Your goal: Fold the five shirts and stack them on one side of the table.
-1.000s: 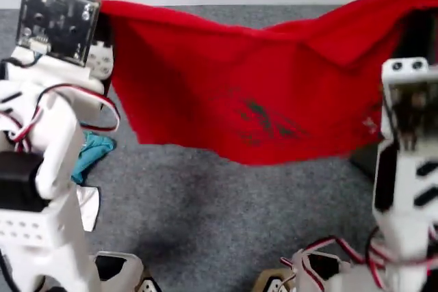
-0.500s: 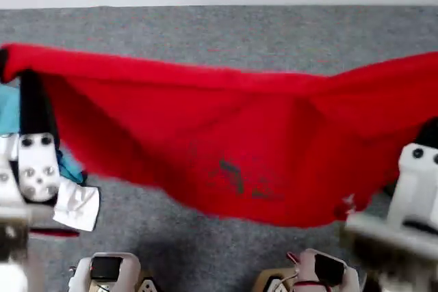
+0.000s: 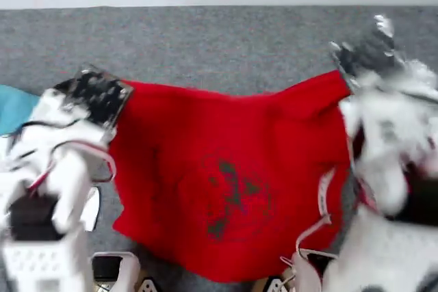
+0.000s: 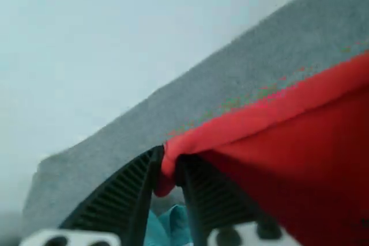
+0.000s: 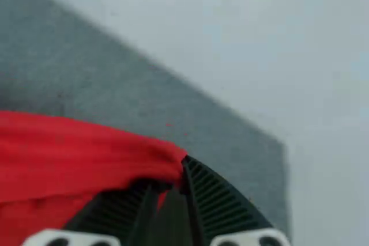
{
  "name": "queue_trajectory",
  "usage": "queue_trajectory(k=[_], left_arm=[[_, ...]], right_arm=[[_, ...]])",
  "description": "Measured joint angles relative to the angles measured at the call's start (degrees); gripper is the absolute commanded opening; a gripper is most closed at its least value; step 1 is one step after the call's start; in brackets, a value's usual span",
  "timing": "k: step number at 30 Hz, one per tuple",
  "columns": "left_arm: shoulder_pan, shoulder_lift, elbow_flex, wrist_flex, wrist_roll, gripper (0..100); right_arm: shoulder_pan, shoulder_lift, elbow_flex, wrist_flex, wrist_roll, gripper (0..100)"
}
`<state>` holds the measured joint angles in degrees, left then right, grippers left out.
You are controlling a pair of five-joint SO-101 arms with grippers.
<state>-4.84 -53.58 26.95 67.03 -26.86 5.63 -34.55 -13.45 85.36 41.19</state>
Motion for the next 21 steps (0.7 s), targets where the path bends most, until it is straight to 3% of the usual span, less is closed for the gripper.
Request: queue_trajectory(k=[4, 8, 15, 21], left_arm=[[0.0, 4.0, 15.0, -17.8, -0.3, 0], [0.0, 15.7, 15.3, -28.7, -0.1, 0], [0.0, 40.5, -2.9, -34.0, -0.1, 0], [0.0, 58.0, -23.0, -34.5, -0.1, 0]], right_arm=[[-1.6, 4.2, 12.3, -11.6, 0.0, 0.9], [-2.1, 10.0, 18.8, -26.4, -0.1, 0.9], [-3.0, 21.4, 19.1, -45.3, -1.7, 0.9], [-3.8, 31.7, 10.5, -54.4, -1.9, 0.9]])
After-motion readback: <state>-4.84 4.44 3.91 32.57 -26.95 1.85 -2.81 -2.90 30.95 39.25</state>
